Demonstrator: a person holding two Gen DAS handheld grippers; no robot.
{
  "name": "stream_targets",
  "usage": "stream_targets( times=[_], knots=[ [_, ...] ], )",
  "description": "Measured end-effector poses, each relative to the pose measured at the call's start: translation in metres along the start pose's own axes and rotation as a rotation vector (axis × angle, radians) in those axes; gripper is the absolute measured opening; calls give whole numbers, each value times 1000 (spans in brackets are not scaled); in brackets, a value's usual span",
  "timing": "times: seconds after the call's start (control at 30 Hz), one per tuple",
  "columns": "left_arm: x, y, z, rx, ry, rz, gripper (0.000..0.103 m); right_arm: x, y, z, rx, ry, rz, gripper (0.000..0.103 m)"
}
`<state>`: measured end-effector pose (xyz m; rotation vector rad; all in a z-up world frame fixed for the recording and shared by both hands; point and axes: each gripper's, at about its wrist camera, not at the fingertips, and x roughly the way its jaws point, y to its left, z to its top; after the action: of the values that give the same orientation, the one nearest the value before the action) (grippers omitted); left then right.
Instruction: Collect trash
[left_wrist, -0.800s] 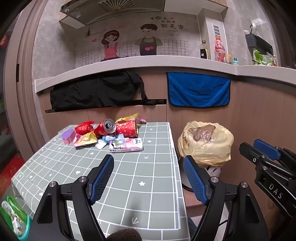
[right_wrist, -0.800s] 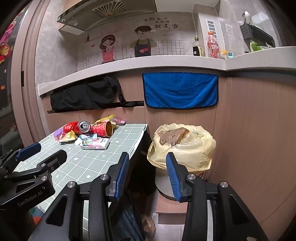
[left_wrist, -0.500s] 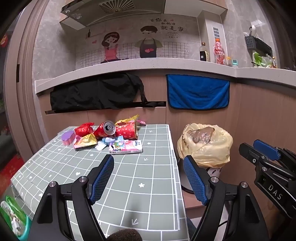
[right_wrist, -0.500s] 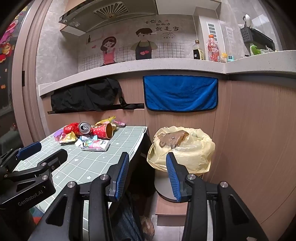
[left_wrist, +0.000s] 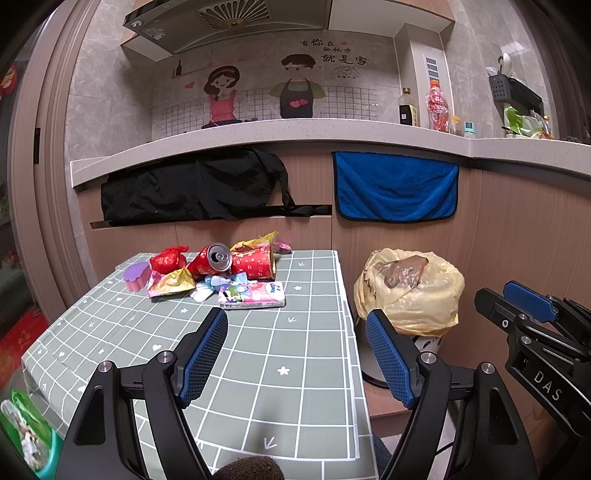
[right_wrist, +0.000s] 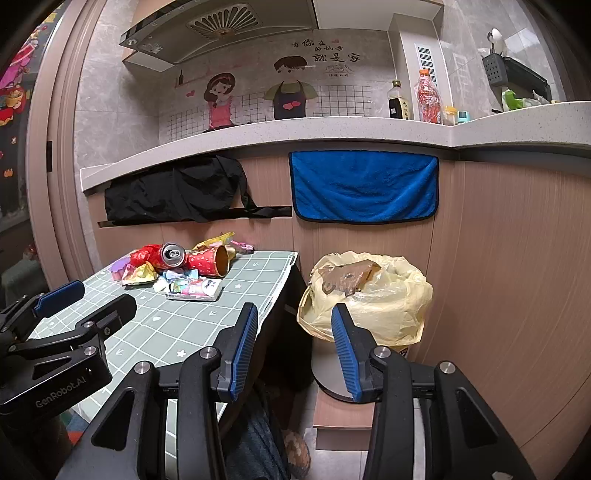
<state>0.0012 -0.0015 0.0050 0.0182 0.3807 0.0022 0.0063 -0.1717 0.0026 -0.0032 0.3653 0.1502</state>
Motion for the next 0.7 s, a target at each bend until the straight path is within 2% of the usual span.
stream_targets(
  times=[0.7],
  knots=[
    [-4,-1,-4,-4,-8,-1,77,3,-2,-3,2,2,2,39]
  ],
)
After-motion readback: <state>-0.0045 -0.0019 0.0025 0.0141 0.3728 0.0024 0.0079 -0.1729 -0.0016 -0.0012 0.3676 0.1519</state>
